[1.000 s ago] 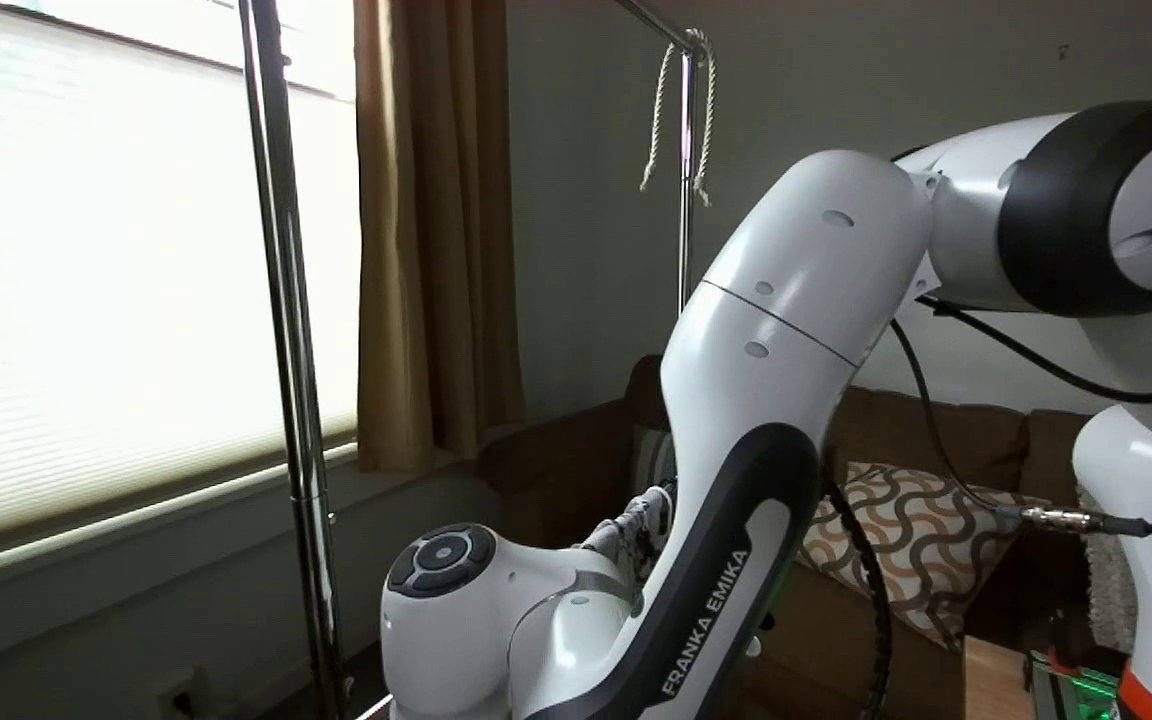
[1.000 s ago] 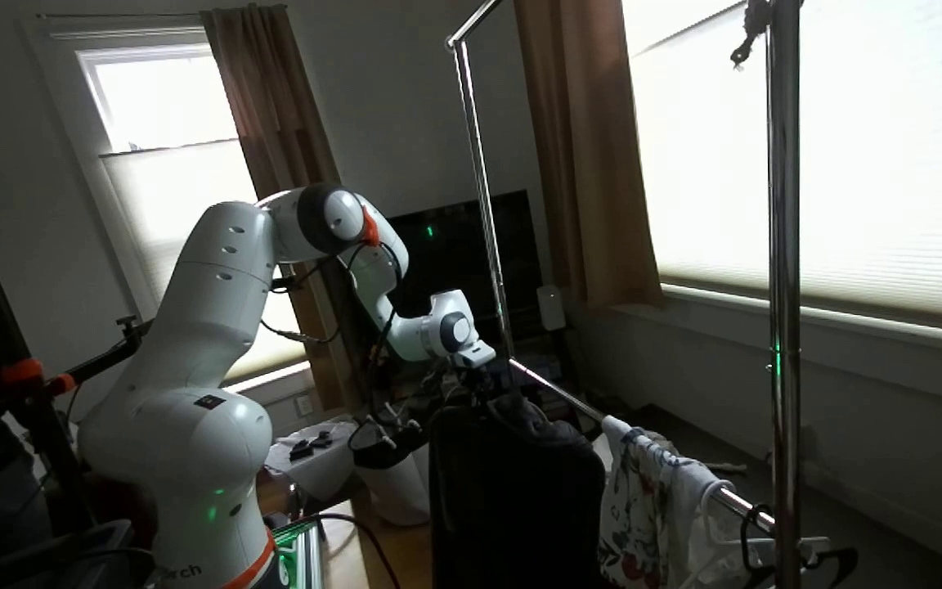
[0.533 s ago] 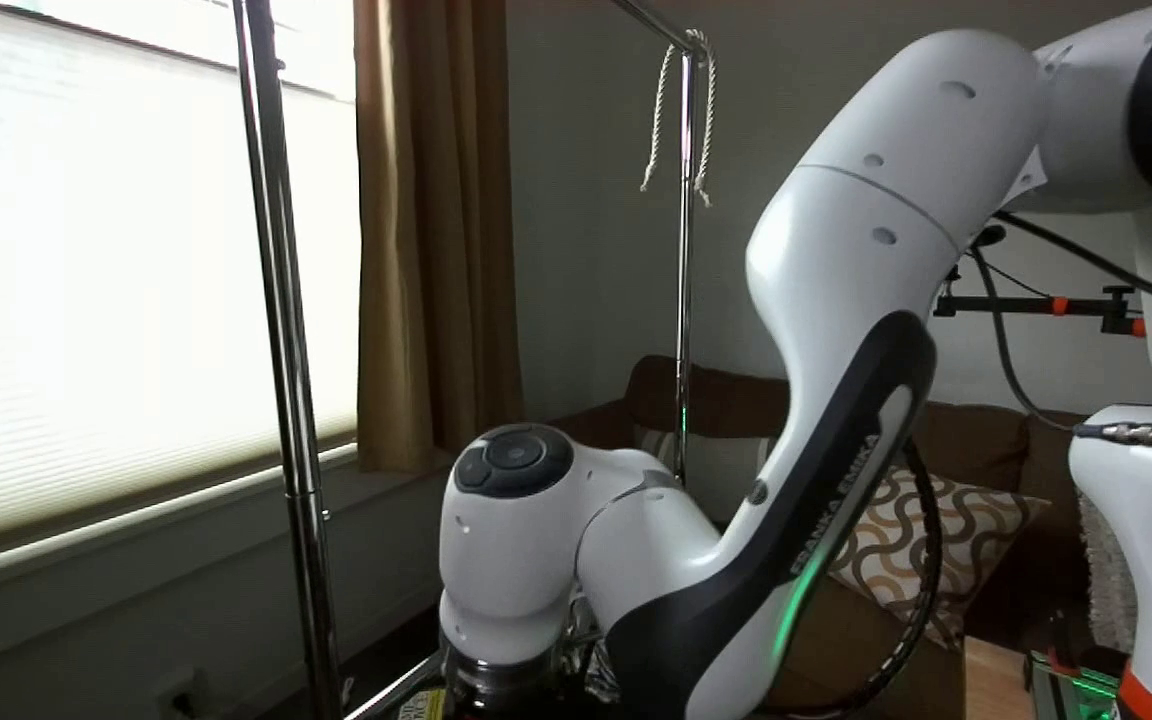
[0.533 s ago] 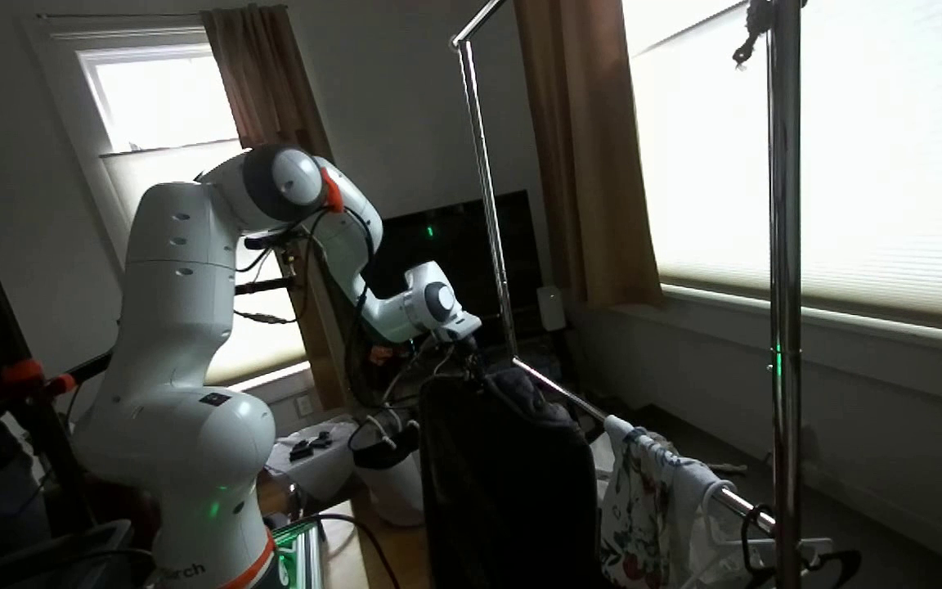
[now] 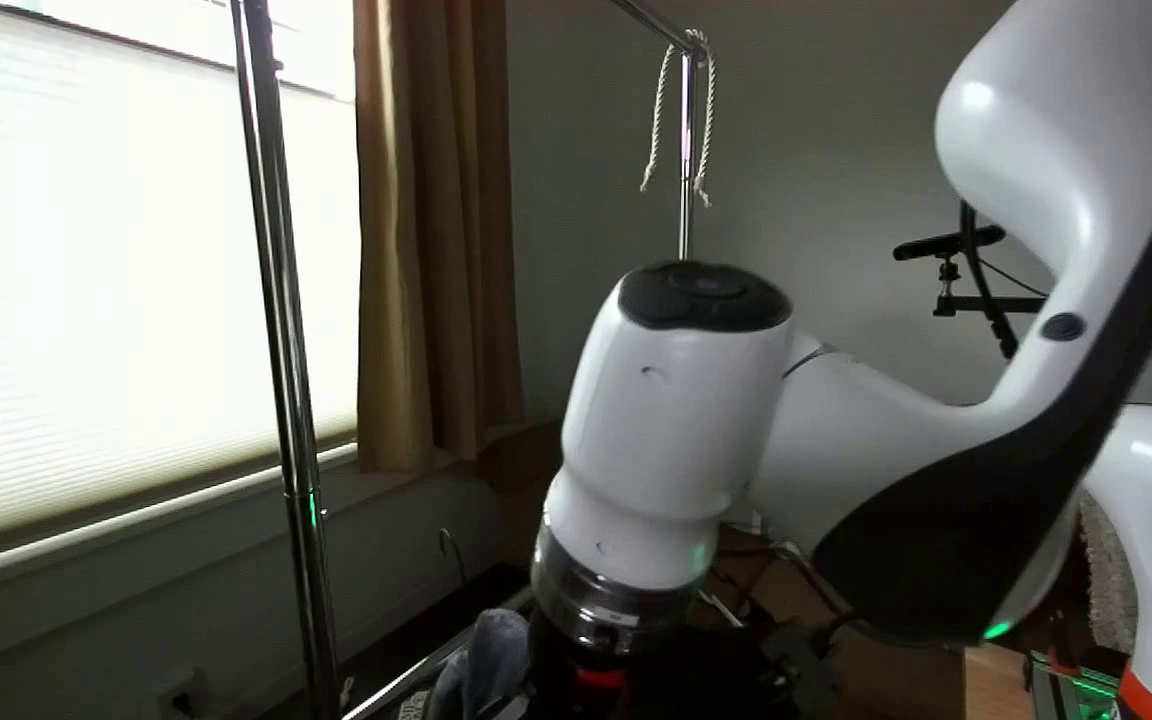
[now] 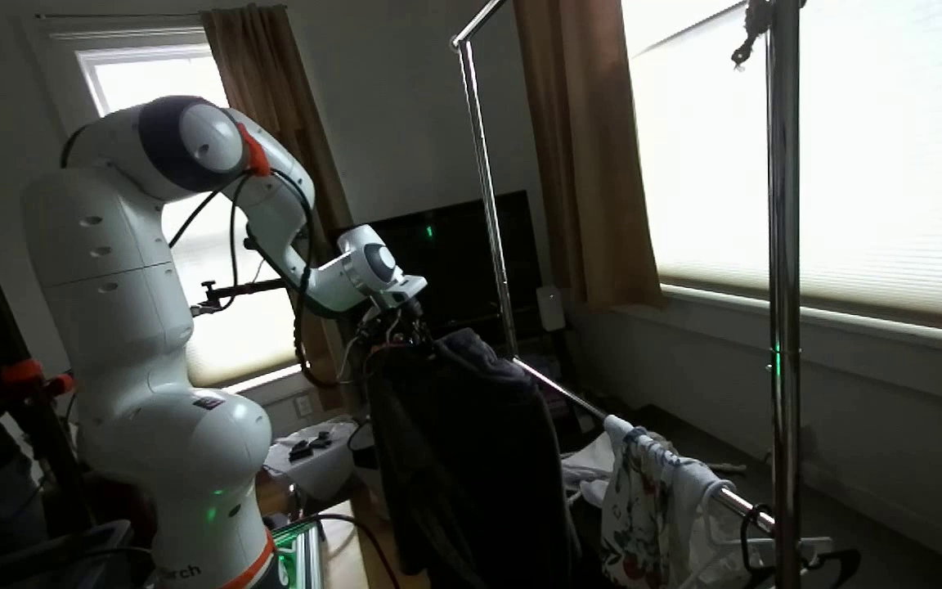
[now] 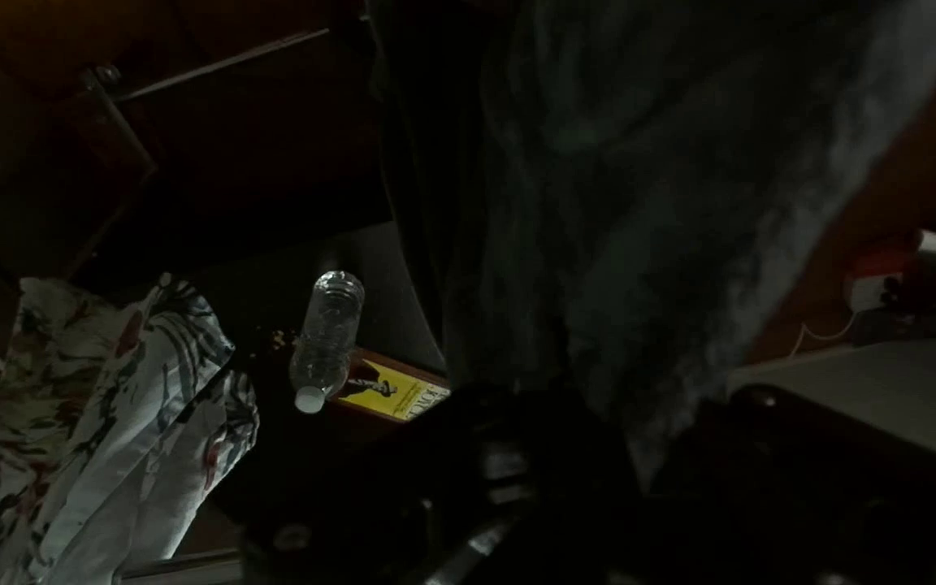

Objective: Remove the gown from the second rail of the clothing rack and hang it on the top rail of the rack

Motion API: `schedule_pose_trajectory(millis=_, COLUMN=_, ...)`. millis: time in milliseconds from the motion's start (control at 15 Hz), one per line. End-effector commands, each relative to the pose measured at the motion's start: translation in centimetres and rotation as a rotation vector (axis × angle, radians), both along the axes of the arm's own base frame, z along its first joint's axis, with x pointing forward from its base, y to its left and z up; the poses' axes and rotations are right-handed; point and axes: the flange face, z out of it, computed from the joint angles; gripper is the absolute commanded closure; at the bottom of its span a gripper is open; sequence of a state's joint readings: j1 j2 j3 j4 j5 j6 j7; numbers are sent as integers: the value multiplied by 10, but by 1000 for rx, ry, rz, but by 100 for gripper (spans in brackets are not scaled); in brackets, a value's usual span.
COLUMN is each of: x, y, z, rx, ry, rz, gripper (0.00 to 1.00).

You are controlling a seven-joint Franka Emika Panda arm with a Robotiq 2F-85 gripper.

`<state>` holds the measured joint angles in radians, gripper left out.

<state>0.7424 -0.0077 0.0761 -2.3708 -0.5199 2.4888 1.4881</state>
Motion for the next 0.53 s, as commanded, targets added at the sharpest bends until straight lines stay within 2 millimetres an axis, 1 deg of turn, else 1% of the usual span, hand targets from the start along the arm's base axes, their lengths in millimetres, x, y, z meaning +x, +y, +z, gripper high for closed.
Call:
schedule_pose_trajectory(millis=0, x=-60, y=-18, z=47, rx=-34, ry=-3, rz=69, gripper=98)
schedule_pose_trajectory(millis=67, x=-73, y=-21, z=59, rx=-39, ry=-1, rz=62, gripper=98)
schedule_pose_trajectory(millis=133, x=-80, y=-20, z=66, rx=-28, ry=31, rz=85, gripper=98)
schedule_pose_trajectory(millis=200, x=-60, y=-4, z=40, rx=-35, ry=34, rz=60, gripper=95)
schedule_pose_trajectory(millis=267, x=-70, y=-6, z=50, rx=-34, ry=39, rz=72, gripper=95)
schedule_pose_trajectory(millis=333, x=-75, y=-9, z=56, rx=-33, ry=37, rz=78, gripper=95)
schedule_pose_trajectory(millis=400, x=-78, y=-12, z=59, rx=-31, ry=34, rz=82, gripper=99)
schedule_pose_trajectory(millis=467, x=-79, y=-18, z=66, rx=-57, ry=14, rz=82, gripper=98)
